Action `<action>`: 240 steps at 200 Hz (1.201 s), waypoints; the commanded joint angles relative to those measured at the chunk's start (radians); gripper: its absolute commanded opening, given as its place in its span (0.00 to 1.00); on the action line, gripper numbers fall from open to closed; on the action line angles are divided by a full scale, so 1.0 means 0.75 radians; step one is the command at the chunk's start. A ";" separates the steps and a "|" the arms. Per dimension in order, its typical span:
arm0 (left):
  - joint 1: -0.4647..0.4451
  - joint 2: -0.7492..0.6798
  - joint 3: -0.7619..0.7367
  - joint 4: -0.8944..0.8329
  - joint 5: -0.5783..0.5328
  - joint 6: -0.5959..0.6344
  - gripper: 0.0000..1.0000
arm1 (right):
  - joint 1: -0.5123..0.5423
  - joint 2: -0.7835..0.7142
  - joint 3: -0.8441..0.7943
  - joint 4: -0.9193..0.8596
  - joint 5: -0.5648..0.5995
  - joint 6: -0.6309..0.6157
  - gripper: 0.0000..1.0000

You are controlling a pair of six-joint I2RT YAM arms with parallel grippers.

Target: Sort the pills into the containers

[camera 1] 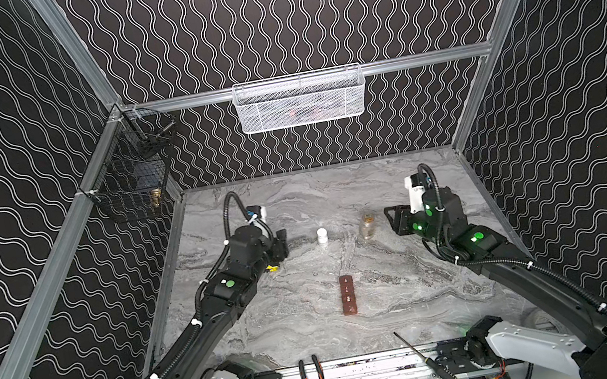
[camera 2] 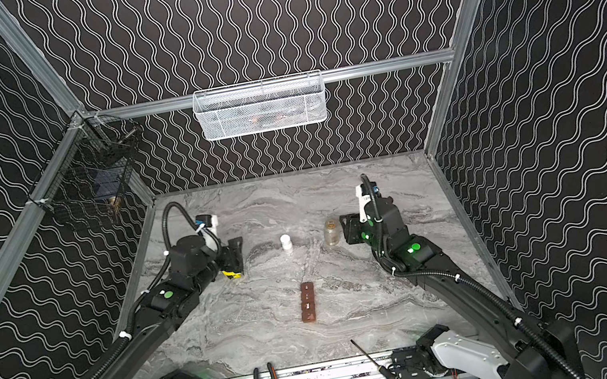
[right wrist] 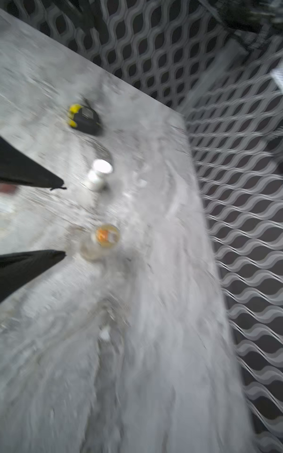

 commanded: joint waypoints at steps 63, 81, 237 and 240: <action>0.302 0.072 -0.268 0.546 -0.246 0.005 0.87 | -0.248 0.026 -0.343 0.690 0.645 -0.159 0.80; 0.314 0.061 -0.343 0.634 -0.328 0.044 0.87 | -0.279 0.030 -0.446 0.821 0.785 -0.156 0.85; 0.330 0.323 -0.828 1.631 -0.606 0.397 0.98 | -0.384 0.633 -0.857 2.073 0.541 -0.575 0.95; 0.330 0.332 -0.829 1.622 -0.595 0.386 0.98 | -0.387 0.620 -0.853 2.038 0.536 -0.556 0.95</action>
